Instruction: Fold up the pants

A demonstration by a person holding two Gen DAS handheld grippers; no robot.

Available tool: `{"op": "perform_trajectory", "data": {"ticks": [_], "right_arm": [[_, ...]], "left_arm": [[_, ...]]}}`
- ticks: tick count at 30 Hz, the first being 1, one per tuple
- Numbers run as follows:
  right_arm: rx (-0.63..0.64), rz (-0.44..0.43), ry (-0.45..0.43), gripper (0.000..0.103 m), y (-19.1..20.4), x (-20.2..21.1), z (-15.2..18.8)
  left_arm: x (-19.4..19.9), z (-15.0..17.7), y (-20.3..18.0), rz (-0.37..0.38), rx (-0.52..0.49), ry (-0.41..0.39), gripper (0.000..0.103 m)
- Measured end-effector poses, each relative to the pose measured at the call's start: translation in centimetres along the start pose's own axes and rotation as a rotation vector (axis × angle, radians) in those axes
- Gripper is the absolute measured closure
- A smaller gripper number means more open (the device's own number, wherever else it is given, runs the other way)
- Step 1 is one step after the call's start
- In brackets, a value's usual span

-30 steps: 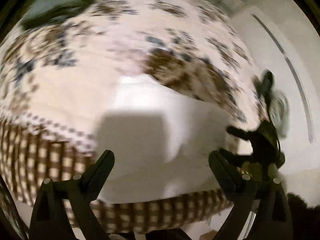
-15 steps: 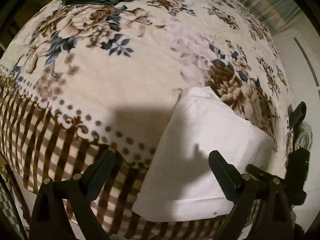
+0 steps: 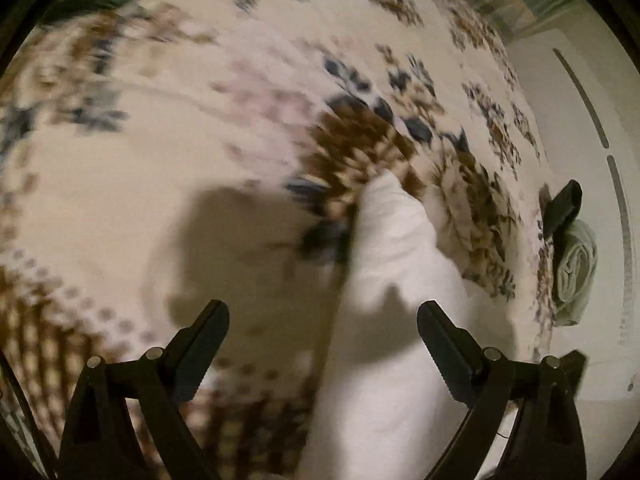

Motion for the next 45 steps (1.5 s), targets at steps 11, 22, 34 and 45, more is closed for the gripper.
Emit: {"op": "perform_trajectory", "data": {"ticks": [11, 22, 34, 45], "right_arm": [[0.016, -0.002, 0.016, 0.087, 0.2, -2.3, -1.0], [-0.057, -0.038, 0.131, 0.053, -0.9, -3.0, -2.4], [0.017, -0.22, 0.257, 0.012, -0.9, -7.1, -1.3], [0.076, -0.507, 0.355, 0.008, 2.5, -10.2, -1.2]], "left_arm": [[-10.7, -6.7, -0.8, 0.059, -0.117, 0.23, 0.068], [-6.9, -5.9, 5.6, 0.428, 0.305, 0.126, 0.033], [-6.3, 4.8, 2.4, 0.366, 0.127, 0.311, 0.003], [-7.5, 5.5, 1.3, 0.365, 0.008, 0.333, 0.032]]}}
Point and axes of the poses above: each gripper's, at about its wrist camera, not at the fingertips, and x roughly against the way its jaws point, y to its left, z to its underside, the point moved 2 cm from there along -x, roughly the way its jaws point, and after that the axes turned 13 degrees about z, right-handed, at the moved point
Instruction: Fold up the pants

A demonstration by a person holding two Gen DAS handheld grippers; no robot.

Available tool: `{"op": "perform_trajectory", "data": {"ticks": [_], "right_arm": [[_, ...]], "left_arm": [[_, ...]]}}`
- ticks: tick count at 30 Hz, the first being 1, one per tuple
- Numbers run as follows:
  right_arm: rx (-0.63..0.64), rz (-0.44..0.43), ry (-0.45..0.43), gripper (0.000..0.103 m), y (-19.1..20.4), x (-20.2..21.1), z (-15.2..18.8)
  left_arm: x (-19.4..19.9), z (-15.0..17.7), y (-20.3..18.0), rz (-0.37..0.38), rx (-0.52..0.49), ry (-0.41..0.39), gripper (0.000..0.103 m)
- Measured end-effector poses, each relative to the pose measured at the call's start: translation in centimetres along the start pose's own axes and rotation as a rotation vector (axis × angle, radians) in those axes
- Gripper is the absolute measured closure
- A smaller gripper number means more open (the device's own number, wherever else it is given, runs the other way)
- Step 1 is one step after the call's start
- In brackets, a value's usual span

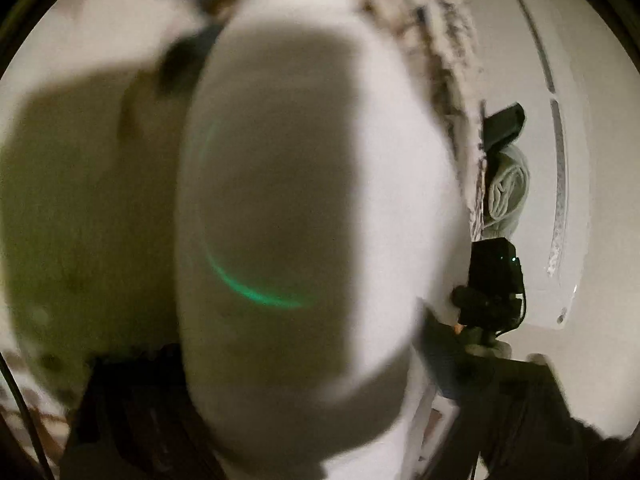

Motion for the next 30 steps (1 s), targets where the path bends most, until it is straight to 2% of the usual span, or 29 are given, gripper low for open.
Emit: {"op": "perform_trajectory", "data": {"ticks": [1, 2, 3, 4, 5, 6, 9, 14, 20, 21, 25, 30], "right_arm": [[0.033, 0.014, 0.002, 0.009, 0.7, -0.2, 0.3], [0.072, 0.046, 0.0, 0.012, 1.4, -0.5, 0.6], [0.105, 0.102, -0.014, 0.025, 2.1, -0.7, 1.1], [0.103, 0.108, -0.028, 0.033, 2.4, -0.6, 1.4], [0.095, 0.121, -0.047, 0.044, 2.6, -0.4, 1.7], [0.093, 0.163, -0.074, 0.049, 3.2, -0.1, 2.2], [0.117, 0.207, -0.117, 0.058, 5.4, 0.9, 3.6], [0.167, 0.21, -0.188, 0.06, 10.6, 3.9, 6.0], [0.22, 0.203, -0.232, 0.06, 19.6, 7.8, 6.1], [0.233, 0.201, -0.24, 0.06, 21.9, 8.1, 5.8], [0.27, 0.172, -0.259, 0.06, 30.4, 6.8, 4.0], [0.313, 0.131, -0.285, 0.06, 41.5, 2.1, -1.0]], "left_arm": [[0.2, 0.1, -0.7, -0.005, -0.033, -0.007, 0.044], [0.6, 0.3, -1.3, -0.007, -0.058, -0.014, 0.05], [1.0, 0.4, -1.8, -0.016, -0.072, -0.017, 0.058], [1.4, 0.7, -2.3, -0.024, -0.093, -0.016, 0.063], [1.7, 1.0, -3.0, -0.033, -0.115, -0.011, 0.065], [1.5, 0.8, -3.8, -0.045, -0.131, -0.009, 0.066], [3.2, 1.4, -5.6, -0.068, -0.178, -0.002, 0.067], [7.5, 2.0, -8.1, -0.049, -0.191, -0.022, 0.067], [16.3, 0.7, -11.8, -0.014, -0.218, -0.091, 0.067], [17.5, 0.0, -12.4, -0.014, -0.225, -0.102, 0.067], [26.0, -3.8, -12.9, -0.034, -0.252, -0.161, 0.067], [37.4, -11.4, -11.8, -0.065, -0.297, -0.223, 0.067]]}}
Point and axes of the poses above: each gripper's, at about its wrist camera, not at the fingertips, and x roughly against the way its jaws point, y to its left, z to its underside, the point moved 2 cm from there along -x, roughly the way its jaws point, and after that the axes turned 13 degrees about z, right-handed, at the moved point
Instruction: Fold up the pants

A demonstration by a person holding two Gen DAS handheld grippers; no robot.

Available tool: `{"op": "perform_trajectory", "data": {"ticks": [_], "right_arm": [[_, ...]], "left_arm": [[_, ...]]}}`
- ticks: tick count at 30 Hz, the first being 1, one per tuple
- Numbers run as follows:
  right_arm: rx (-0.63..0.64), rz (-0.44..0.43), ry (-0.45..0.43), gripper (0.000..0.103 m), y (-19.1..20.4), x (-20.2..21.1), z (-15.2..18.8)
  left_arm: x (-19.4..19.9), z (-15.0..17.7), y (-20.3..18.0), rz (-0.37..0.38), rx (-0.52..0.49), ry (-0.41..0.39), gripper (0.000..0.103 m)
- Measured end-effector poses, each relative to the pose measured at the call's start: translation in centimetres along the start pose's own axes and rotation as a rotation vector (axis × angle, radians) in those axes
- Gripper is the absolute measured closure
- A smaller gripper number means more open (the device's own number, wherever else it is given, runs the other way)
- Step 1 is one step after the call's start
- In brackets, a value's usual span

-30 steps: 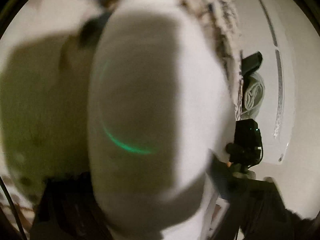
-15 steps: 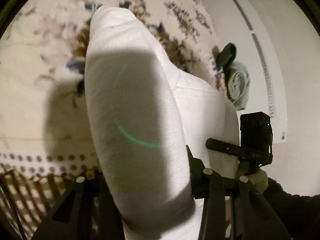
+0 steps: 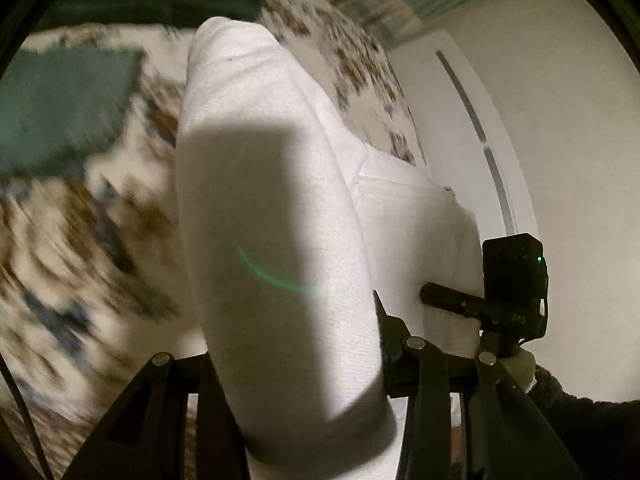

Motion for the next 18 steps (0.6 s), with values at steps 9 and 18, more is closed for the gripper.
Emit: {"op": "perform_trajectory", "data": {"ticks": [9, 18], "right_arm": [[0.077, -0.042, -0.041, 0.06, 16.5, -16.3, -14.5], [0.075, 0.0, 0.065, 0.06, 19.3, -36.0, -23.8]], "left_arm": [[13.2, -15.5, 16.7, -0.046, 0.022, -0.087, 0.066], [12.3, -22.9, 38.6, -0.058, 0.185, -0.053, 0.063]]}}
Point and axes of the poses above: each gripper's, at about its wrist camera, not at the fingertips, and x roughly against the way its jaws point, y to its left, z to its underside, the point moved 2 cm from there along -x, roughly the way its jaws point, and after that the axes turned 13 degrees about z, right-handed, at the moved point
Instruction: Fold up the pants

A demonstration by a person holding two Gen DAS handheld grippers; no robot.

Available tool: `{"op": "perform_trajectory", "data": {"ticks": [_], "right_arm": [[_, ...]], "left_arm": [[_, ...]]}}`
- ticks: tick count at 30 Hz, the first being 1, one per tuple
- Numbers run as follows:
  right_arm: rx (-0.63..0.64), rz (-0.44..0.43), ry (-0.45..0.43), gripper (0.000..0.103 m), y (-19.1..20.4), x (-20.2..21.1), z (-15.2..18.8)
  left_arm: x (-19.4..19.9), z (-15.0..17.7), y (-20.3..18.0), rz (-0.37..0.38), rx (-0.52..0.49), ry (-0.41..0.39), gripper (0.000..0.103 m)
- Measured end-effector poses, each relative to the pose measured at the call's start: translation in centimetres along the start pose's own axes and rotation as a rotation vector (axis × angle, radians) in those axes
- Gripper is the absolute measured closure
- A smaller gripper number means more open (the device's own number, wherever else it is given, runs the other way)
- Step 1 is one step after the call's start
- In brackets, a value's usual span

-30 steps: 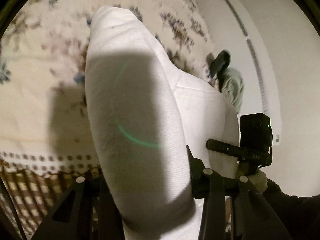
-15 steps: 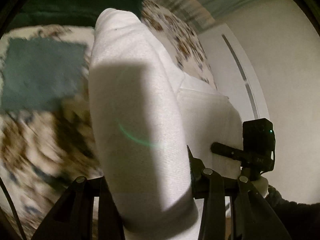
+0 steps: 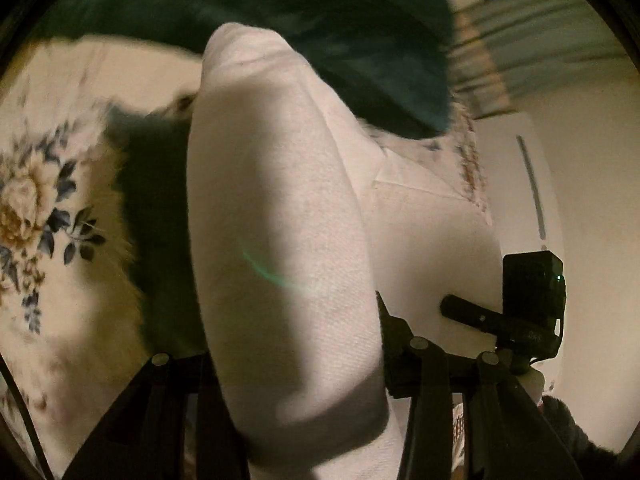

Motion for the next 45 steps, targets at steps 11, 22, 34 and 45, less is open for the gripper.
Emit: {"op": "perform_trajectory", "data": {"ticks": [11, 22, 34, 45], "right_arm": [[-0.056, 0.164, 0.147, 0.023, -1.5, -6.3, -0.8], [0.148, 0.787, -0.145, 0.006, 6.3, 8.9, 4.7], [0.206, 0.864, -0.401, 0.006, 16.9, 28.8, 22.0], [0.259, 0.803, -0.529, 0.006, 22.6, 44.4, 38.8]], "left_arm": [[0.7, 2.3, 3.6, -0.127, 0.076, -0.044, 0.04], [8.0, 11.9, -11.0, -0.607, -0.197, -0.259, 0.0], [15.2, 27.3, -27.9, -0.638, -0.3, -0.386, 0.0], [20.7, 43.2, -38.2, -0.654, -0.354, -0.529, 0.0]]}}
Point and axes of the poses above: each gripper's, at about its wrist camera, not at the fingertips, and x roughly against the way its jaws point, y to its left, z to its underside, the point moved 2 cm from there along -x, roughly the way its jaws point, and after that the axes turned 13 degrees about z, right-handed, at the moved point
